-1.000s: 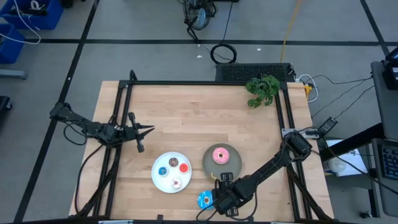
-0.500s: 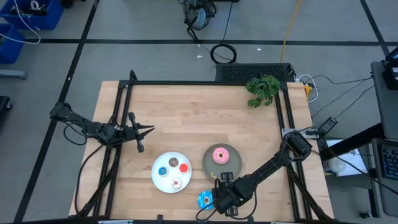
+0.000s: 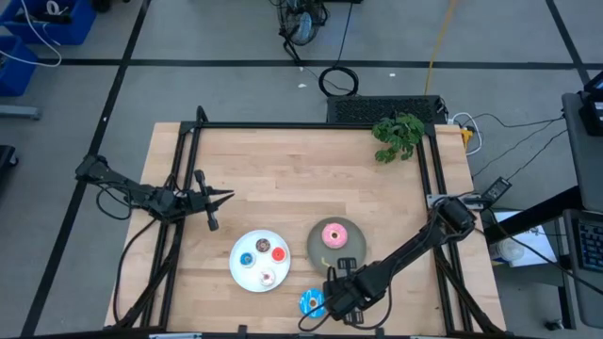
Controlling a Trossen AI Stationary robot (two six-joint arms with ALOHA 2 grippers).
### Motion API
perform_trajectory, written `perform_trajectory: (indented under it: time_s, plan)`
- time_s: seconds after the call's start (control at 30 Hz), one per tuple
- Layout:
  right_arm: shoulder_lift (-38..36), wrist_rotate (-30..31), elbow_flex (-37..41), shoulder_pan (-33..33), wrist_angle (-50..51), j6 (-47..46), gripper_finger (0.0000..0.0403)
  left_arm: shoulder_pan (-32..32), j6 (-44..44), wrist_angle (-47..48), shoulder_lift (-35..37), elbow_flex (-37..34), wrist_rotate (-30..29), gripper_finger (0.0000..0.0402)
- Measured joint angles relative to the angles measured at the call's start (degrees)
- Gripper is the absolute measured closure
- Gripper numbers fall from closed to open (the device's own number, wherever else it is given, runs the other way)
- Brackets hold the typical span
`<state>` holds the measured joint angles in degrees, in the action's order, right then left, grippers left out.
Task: Pick & Place donuts
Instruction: Put the large black donut on the gray plate
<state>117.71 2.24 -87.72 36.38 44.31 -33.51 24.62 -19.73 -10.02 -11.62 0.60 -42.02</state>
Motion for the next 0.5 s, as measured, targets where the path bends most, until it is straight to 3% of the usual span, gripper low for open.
perform_trajectory:
  time_s: [0.27,0.5]
  plan:
    - [-3.72,-0.94,-0.02,-0.38,1.14,-0.24,0.0378,-0.02,0.0,-0.02,0.02,0.0,0.0,0.036]
    - [-8.32,-0.96,-0.07,-1.1,1.82,-0.12,0.0389,-0.01,0.02,-0.02,0.0,0.0,0.01,0.036]
